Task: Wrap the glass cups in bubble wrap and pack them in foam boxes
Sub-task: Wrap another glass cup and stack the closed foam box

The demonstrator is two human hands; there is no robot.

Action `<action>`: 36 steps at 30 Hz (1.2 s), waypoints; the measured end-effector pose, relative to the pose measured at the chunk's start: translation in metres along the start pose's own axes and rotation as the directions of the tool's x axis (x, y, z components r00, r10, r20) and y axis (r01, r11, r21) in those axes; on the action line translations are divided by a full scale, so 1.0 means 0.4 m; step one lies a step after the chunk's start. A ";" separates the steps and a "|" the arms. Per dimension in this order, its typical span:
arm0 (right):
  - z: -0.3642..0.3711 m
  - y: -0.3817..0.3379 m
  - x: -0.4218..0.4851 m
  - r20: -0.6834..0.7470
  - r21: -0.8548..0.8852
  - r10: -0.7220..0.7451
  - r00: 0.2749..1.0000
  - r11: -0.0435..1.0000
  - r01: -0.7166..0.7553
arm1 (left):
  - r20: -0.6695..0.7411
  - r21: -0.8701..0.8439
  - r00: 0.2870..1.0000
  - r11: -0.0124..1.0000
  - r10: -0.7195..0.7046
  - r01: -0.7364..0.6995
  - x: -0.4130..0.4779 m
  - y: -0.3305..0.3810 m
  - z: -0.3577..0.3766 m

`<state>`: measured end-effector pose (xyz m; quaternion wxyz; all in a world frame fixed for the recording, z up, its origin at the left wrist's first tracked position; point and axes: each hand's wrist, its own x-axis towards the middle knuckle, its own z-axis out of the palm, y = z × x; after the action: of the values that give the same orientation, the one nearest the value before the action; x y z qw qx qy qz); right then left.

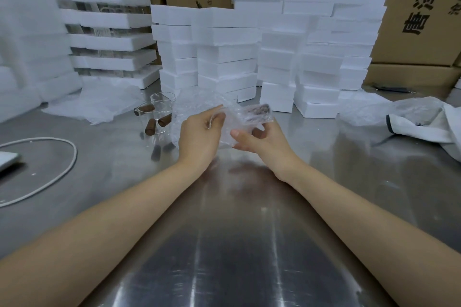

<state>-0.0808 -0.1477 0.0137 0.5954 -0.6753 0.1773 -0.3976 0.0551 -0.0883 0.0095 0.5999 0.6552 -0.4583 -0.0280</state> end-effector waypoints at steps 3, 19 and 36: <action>0.001 0.002 0.002 -0.032 0.032 0.020 0.999 0.999 -0.019 | 0.021 0.098 0.999 0.994 0.041 -0.043 0.002 -0.004 -0.003; -0.094 0.015 0.050 -0.460 0.041 0.238 0.856 0.968 -0.247 | 0.355 0.845 0.932 0.450 -0.068 -0.289 -0.019 0.021 0.000; -0.204 0.055 0.088 -0.580 -0.532 -0.078 0.811 0.790 -0.304 | 0.459 0.781 0.886 0.506 -0.069 -0.366 -0.054 0.054 -0.004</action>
<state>-0.1148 -0.2319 0.0025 0.2914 -0.6641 0.5070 -0.4658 0.0312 -0.0705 0.0163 0.0833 0.7961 -0.5895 0.1083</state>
